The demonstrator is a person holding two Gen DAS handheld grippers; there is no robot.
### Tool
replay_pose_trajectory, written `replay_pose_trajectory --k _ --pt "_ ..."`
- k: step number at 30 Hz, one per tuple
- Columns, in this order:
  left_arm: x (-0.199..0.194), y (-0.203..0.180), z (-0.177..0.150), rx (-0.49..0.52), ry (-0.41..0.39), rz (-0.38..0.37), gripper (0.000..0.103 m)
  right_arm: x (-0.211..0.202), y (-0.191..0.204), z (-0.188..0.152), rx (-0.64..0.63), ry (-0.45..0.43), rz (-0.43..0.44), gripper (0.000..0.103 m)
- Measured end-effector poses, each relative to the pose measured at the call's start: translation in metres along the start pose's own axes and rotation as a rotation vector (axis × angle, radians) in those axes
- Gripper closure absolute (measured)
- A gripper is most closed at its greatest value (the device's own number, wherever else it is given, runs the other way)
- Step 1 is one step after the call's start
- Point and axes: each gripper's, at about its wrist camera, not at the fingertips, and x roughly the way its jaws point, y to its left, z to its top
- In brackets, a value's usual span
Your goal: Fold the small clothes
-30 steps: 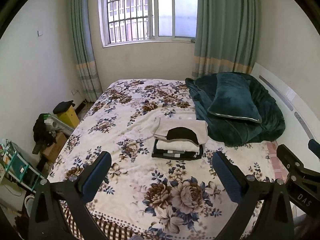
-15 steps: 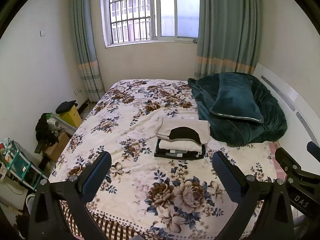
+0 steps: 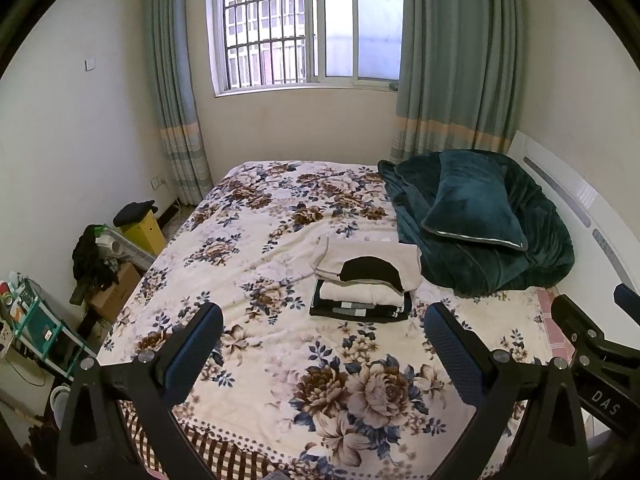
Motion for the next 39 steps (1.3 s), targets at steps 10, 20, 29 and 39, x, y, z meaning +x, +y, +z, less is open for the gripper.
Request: replay_pose_trajectory --k 10,20,29,39 --pt "-0.006 0.0 0.0 -0.009 0.0 0.015 0.0 -0.003 0.004 0.0 -0.005 -0.002 0.017 0.0" --pt "-0.007 0.0 0.0 -0.009 -0.002 0.016 0.0 -0.005 0.005 -0.001 -0.005 -0.005 0.021 0.0" --pt "-0.008 -0.001 -0.001 -0.007 -0.004 0.02 0.0 -0.006 0.007 0.0 -0.004 -0.008 0.026 0.0" --pt "-0.011 -0.001 0.001 -0.007 -0.003 0.023 0.0 -0.009 0.009 0.0 0.003 -0.008 0.032 0.0"
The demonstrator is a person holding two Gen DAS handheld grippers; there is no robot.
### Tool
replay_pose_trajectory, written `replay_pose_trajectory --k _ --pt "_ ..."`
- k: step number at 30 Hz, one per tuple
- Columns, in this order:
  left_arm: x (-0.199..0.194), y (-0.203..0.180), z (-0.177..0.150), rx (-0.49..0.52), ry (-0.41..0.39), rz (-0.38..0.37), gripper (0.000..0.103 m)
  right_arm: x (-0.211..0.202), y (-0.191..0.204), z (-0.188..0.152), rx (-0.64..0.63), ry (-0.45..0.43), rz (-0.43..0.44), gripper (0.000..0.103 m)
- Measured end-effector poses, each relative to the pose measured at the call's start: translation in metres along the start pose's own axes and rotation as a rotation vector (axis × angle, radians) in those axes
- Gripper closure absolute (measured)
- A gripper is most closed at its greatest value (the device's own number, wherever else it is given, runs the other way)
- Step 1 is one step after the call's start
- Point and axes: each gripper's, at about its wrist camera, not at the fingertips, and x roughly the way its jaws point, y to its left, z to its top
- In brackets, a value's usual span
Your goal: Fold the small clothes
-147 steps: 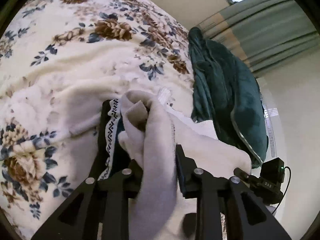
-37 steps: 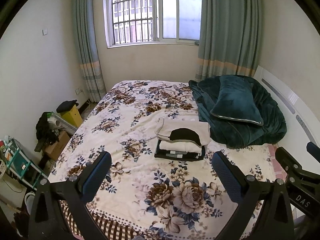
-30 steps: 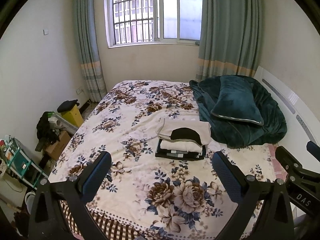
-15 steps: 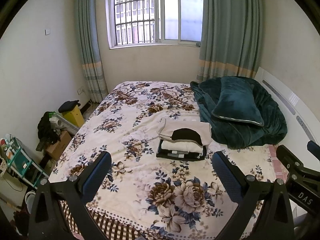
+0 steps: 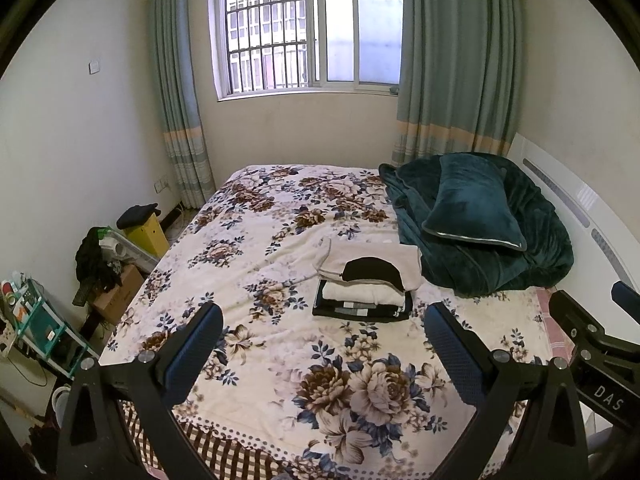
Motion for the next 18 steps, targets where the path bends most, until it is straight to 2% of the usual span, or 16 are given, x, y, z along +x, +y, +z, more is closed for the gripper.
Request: replay_pose_trajectory --k 7,18 --pt "0.0 -0.001 -0.003 -0.002 -0.002 0.001 0.0 -0.001 0.002 -0.001 0.005 -0.002 0.002 0.0" --pt "-0.002 0.002 0.012 0.0 -0.017 0.004 0.0 -0.006 0.009 -0.001 0.006 -0.008 0.0 0.0"
